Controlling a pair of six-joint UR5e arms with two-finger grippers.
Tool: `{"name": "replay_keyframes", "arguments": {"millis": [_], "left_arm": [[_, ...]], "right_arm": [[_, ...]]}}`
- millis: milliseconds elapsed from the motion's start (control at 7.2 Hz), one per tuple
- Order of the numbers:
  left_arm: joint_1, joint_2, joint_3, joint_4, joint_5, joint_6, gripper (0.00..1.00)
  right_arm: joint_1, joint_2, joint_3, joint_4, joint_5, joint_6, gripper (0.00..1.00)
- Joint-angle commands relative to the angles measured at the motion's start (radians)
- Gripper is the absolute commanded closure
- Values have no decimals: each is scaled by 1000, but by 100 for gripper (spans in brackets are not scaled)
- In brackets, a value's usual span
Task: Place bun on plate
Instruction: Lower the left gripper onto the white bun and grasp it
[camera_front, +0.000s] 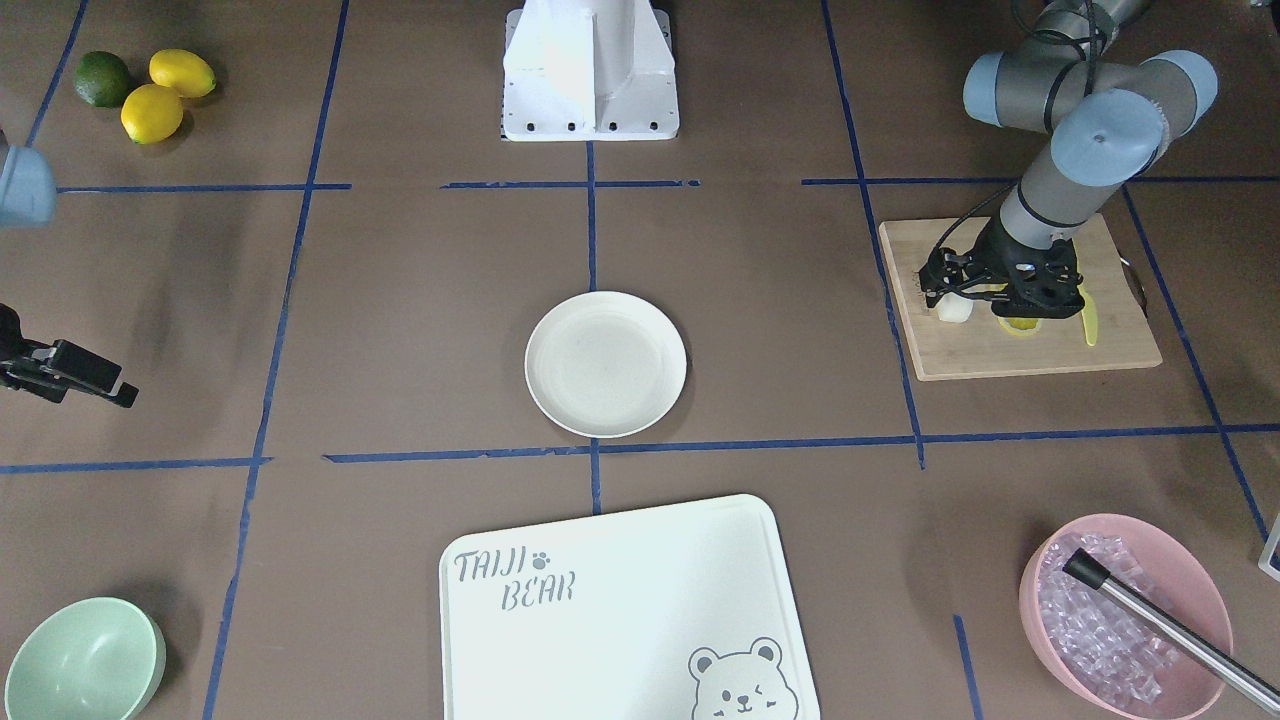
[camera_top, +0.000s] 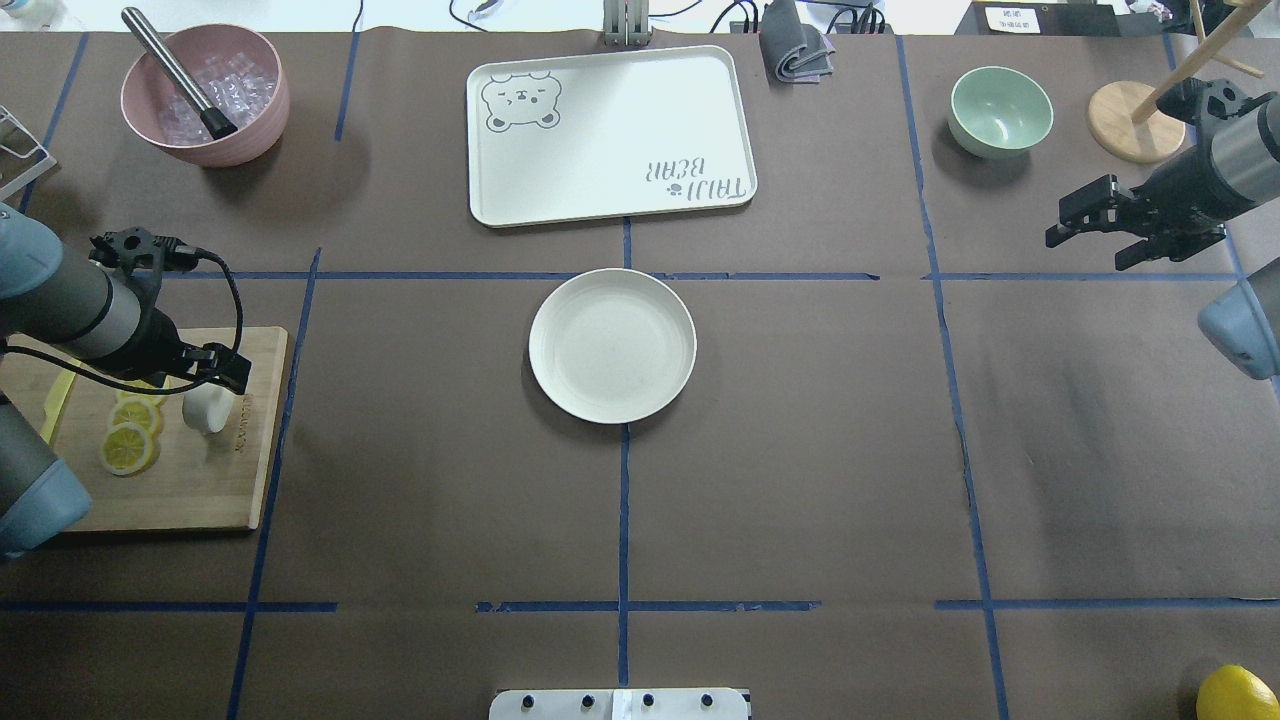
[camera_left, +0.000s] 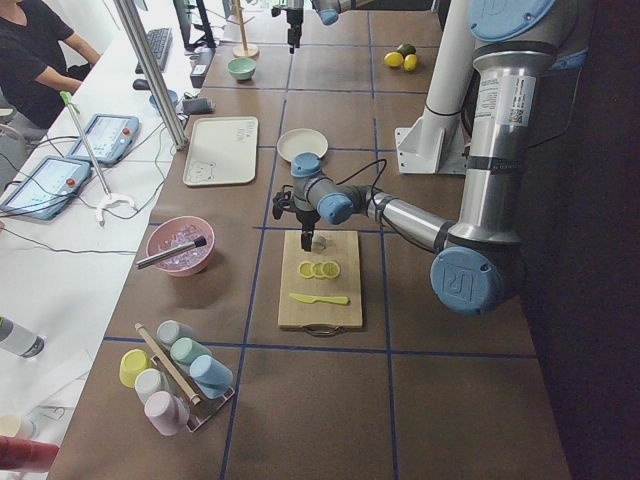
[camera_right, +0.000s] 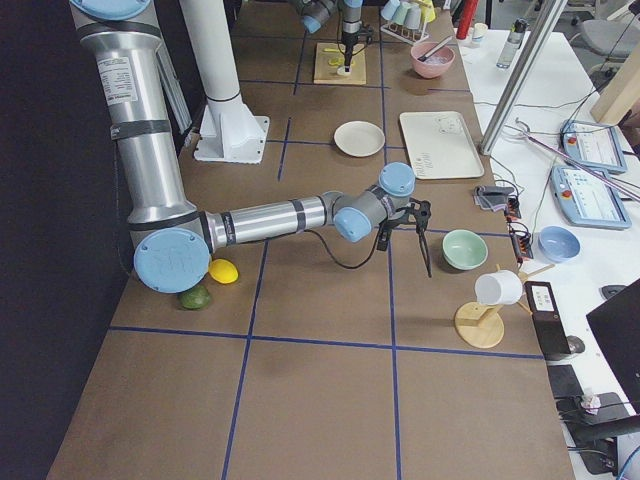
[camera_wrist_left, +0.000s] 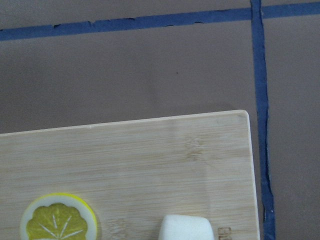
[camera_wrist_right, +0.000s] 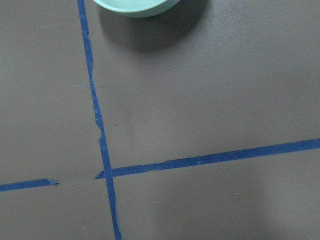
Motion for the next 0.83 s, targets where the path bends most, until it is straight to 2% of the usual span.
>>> {"name": "replay_keyframes", "arguments": {"millis": [0, 139, 278, 417, 556, 694], "left_arm": [[8, -2, 12, -6, -1, 1, 5], [11, -2, 12, -6, -1, 1, 12], [11, -2, 11, -6, -2, 1, 29], [13, -2, 15, -7, -51, 1, 47], [13, -2, 14, -7, -88, 2, 56], [13, -2, 14, -7, -89, 1, 56]], "right_arm": [[0, 0, 0, 0, 0, 0, 0], [0, 2, 0, 0, 0, 0, 0], [0, 3, 0, 0, 0, 0, 0], [0, 3, 2, 0, 2, 0, 0], [0, 3, 2, 0, 2, 0, 0], [0, 5, 3, 0, 3, 0, 0]]}}
